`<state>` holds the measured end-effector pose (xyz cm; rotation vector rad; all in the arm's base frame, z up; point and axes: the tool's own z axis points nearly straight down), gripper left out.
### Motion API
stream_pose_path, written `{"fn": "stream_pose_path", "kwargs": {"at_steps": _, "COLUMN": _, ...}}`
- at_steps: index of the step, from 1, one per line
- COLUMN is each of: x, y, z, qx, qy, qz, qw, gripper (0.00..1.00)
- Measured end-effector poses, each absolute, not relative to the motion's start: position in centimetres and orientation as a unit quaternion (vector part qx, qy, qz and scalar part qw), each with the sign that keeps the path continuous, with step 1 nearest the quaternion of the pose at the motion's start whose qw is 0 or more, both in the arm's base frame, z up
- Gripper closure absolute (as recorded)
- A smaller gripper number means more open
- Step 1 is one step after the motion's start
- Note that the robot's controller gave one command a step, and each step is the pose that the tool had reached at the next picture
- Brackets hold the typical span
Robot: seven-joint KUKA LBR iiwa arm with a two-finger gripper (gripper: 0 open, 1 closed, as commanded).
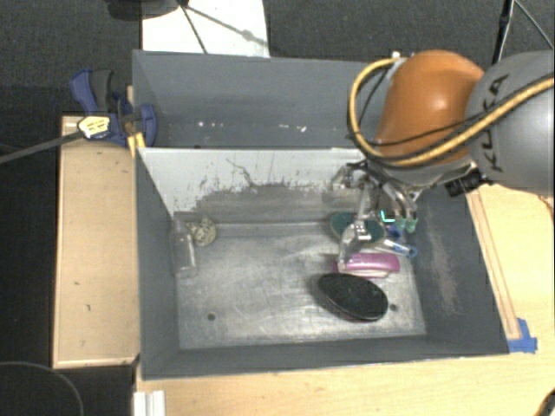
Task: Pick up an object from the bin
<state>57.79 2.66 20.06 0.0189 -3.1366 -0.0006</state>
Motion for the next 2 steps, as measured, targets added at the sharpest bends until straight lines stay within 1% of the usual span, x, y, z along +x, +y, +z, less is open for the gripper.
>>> {"fn": "stream_pose_path", "kwargs": {"at_steps": 1, "x": 53.5, "y": -2.2, "z": 9.2, "qx": 0.005, "qy": -1.000, "qz": -0.004, "qw": 0.003, "gripper": 0.00}}
{"fn": "stream_pose_path", "kwargs": {"at_steps": 2, "x": 53.2, "y": -3.0, "z": 10.4, "qx": -0.055, "qy": -0.999, "qz": -0.002, "qw": -0.001, "gripper": 0.00}}
